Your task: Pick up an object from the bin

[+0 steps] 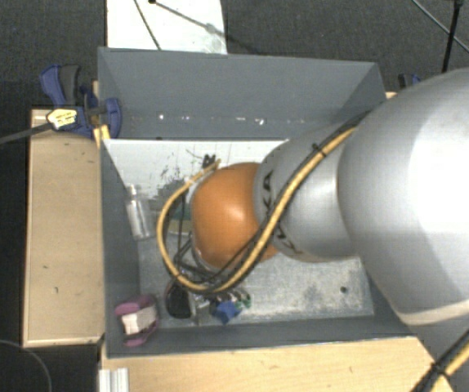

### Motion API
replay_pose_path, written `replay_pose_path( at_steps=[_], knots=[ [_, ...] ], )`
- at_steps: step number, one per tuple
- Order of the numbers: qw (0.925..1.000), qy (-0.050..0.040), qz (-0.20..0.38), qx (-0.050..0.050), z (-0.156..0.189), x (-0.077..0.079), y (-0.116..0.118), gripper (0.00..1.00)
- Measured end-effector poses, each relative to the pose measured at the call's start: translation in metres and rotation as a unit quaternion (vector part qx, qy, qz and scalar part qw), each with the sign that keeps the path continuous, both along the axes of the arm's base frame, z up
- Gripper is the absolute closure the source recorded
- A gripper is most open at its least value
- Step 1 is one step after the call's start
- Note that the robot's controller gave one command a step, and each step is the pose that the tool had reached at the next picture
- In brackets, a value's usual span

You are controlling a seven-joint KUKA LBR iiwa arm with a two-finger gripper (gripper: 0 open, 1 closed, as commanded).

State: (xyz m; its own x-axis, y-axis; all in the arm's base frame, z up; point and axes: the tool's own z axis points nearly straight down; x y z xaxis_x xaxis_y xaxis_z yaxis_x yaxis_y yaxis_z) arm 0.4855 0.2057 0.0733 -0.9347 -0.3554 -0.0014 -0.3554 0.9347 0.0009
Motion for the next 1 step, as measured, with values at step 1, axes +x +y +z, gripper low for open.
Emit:
replay_pose_path(
  at_steps=[1],
  knots=[
    [0.9998,-0.0043,-0.021,0.001,0.1281,0.0147,-0.0096,1.0]
  ],
)
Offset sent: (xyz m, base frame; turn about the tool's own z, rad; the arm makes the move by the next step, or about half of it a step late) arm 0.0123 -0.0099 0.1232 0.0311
